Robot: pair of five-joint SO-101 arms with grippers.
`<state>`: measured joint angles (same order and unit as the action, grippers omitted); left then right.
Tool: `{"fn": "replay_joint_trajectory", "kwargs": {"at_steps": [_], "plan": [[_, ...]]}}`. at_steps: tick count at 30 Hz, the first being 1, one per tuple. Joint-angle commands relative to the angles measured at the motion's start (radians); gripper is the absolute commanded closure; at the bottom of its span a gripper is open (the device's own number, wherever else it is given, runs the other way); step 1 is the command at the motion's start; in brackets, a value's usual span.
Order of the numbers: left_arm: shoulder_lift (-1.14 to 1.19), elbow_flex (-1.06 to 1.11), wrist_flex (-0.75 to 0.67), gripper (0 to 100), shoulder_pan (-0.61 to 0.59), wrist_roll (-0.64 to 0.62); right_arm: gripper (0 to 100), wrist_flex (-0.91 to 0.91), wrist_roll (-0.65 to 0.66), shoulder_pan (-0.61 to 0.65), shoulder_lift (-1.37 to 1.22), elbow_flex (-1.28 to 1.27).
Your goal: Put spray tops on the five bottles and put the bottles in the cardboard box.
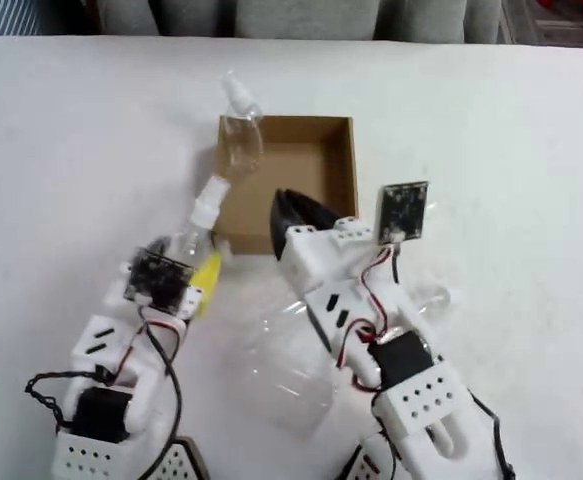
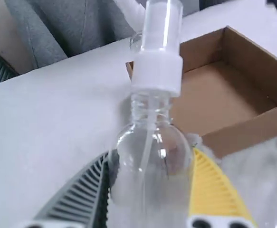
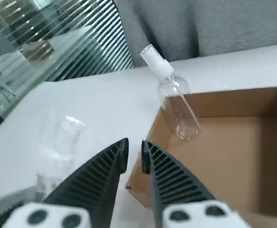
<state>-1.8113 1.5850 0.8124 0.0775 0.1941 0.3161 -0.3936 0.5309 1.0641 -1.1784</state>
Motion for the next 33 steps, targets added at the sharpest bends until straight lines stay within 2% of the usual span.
{"fn": "replay_joint_trajectory", "kwargs": {"at_steps": [1,5,11,15,20,27,33], "plan": [[-0.008,-0.11,-0.101,97,-0.058,-0.187,98.0,-0.005,0.006,-0.004,-0.045,0.003],[-0.007,-0.112,-0.23,97,-0.093,-0.315,98.1,0.002,-0.061,-0.004,-0.064,-0.002],[-0.005,-0.118,-0.382,97,-0.084,-0.439,98.1,-0.022,-0.061,0.056,-0.056,-0.046],[0.088,-0.169,-0.407,97,-0.082,-0.44,98.1,-0.025,-0.061,0.091,-0.056,-0.055],[0.384,-0.325,-0.474,97,-0.082,-0.448,98.1,-0.025,-0.061,0.096,-0.056,-0.057],[0.771,-0.505,-0.595,97,-0.027,-0.448,98.1,-0.024,-0.06,0.202,-0.056,-0.061],[0.871,-0.519,-0.632,97,0.054,-0.442,98.1,-0.035,-0.06,0.268,-0.056,-0.072]]}}
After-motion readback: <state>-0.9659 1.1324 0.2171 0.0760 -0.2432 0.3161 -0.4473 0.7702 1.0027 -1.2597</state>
